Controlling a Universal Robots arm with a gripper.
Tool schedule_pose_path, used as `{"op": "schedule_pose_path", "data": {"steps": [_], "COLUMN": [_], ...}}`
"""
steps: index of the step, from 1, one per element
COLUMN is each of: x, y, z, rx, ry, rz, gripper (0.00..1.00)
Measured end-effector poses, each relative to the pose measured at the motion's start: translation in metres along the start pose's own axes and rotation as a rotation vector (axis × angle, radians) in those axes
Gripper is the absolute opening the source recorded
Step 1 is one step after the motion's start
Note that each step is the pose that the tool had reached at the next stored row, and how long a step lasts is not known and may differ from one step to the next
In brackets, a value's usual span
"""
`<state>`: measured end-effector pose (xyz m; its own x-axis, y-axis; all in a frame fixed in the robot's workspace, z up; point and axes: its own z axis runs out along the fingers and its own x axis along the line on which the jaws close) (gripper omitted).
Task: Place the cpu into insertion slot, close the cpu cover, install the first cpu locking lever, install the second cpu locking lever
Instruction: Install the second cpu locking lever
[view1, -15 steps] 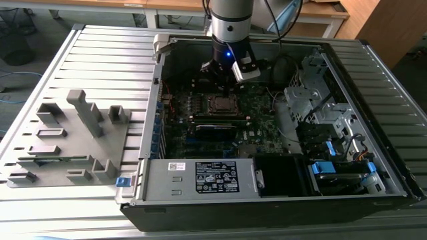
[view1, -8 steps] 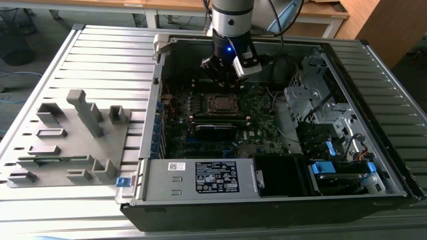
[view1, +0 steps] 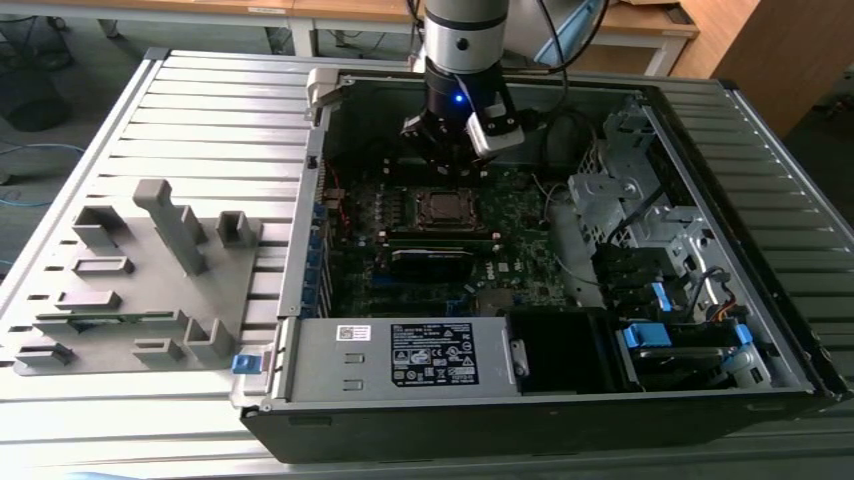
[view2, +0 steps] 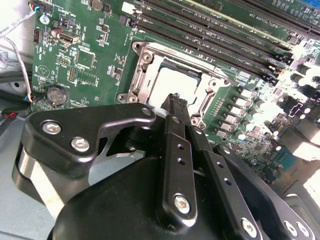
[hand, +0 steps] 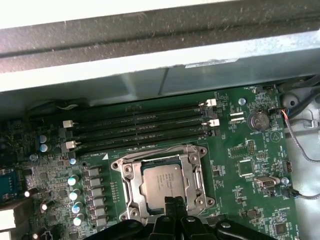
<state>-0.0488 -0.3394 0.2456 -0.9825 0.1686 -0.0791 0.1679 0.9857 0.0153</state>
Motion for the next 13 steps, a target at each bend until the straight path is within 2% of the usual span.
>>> {"op": "schedule_pose_path", "data": {"steps": [10, 13], "x": [-0.0017, -0.0018], "y": [-0.01, -0.0105], "z": [0.0, 0.0], "rx": [0.0, 0.0], "ry": [0.0, 0.0], "rz": [0.0, 0.0], "gripper": [0.1, 0.1]}}
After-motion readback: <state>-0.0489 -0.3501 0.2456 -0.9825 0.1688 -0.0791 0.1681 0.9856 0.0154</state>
